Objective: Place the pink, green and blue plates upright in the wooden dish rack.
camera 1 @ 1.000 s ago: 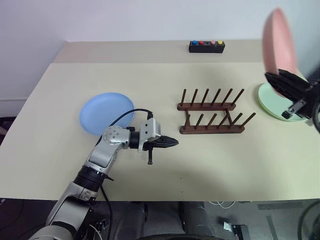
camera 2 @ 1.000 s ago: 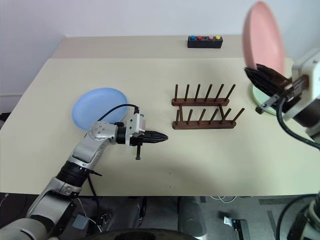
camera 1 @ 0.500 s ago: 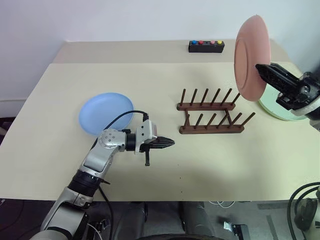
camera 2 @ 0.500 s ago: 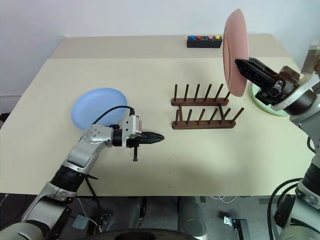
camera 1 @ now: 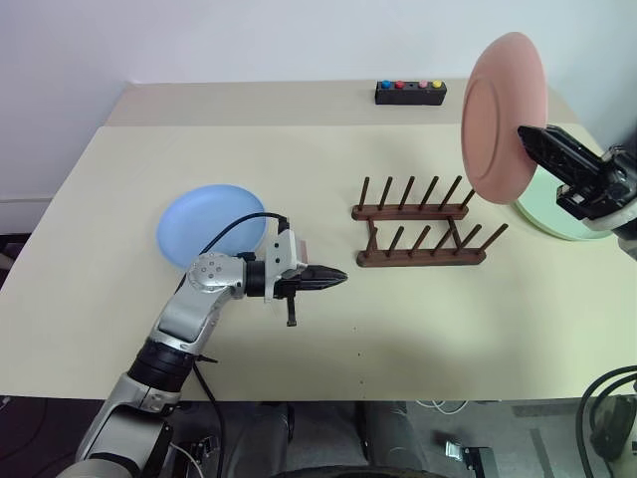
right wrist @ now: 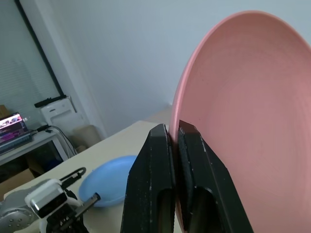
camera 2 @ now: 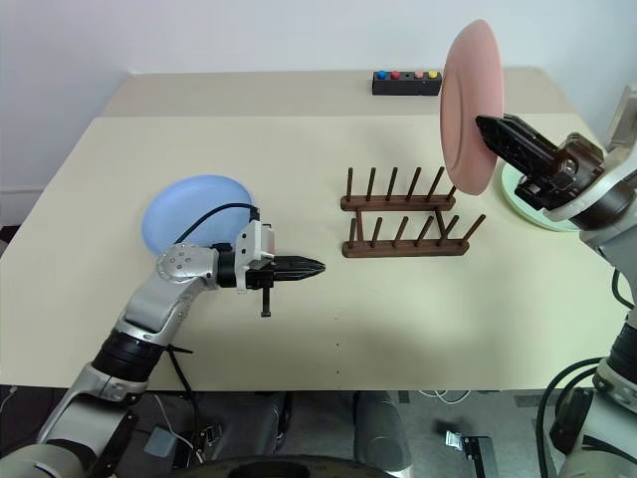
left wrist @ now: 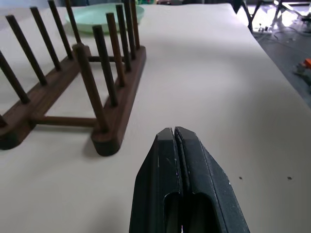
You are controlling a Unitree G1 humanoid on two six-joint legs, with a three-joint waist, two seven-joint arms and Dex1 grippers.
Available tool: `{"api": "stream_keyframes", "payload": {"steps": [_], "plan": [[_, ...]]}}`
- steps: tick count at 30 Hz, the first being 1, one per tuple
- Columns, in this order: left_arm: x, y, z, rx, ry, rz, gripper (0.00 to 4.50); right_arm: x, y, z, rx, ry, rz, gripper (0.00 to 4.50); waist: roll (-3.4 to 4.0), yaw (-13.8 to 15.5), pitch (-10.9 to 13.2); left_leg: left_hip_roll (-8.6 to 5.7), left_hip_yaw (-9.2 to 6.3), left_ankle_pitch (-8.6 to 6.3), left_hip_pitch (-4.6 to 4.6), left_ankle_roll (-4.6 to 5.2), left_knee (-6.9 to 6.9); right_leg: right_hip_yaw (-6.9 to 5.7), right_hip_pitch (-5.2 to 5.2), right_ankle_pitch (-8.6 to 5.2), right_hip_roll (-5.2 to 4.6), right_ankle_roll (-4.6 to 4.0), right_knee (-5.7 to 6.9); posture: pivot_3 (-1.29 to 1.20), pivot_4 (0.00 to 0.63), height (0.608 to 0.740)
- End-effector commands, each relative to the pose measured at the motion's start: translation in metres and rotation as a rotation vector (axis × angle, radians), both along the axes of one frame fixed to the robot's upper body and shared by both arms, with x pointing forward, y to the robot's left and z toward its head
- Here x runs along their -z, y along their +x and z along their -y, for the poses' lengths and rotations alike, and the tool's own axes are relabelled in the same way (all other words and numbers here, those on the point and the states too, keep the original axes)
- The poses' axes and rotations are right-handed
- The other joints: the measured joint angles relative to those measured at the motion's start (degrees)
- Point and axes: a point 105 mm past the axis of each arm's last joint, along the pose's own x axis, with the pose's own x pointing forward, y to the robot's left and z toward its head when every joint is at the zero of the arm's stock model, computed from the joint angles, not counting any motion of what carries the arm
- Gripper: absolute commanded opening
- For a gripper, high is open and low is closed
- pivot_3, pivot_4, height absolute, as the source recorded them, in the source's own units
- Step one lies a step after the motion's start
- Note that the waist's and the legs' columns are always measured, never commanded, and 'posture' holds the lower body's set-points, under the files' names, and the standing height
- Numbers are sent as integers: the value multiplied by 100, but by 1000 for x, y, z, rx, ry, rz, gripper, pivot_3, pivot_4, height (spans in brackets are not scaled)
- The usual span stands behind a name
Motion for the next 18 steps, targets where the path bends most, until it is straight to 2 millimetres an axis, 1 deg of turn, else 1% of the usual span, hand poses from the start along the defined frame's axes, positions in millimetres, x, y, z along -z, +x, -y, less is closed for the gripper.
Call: {"api": "stream_keyframes", "payload": {"steps": [1,6,8,18], "plan": [[-19,-1,2,6,-43,65,0,-8,-5,3,4,-11,42,72,0,0,0,0,0,0,0,0,0,0,0,0,0,0,0,0,150,740],[-30,4,0,-36,-91,76,0,-2,-2,9,22,-4,24,72,0,0,0,0,0,0,0,0,1,0,0,0,0,0,0,0,150,740],[-32,5,-2,-40,-97,74,0,0,-2,11,24,-3,18,72,0,-1,0,0,0,0,0,0,0,0,0,0,0,0,0,0,150,740],[-27,4,-6,-49,-70,76,0,9,1,20,20,39,-37,72,0,-1,0,0,1,0,0,0,0,0,0,0,0,0,0,0,150,740]]}}
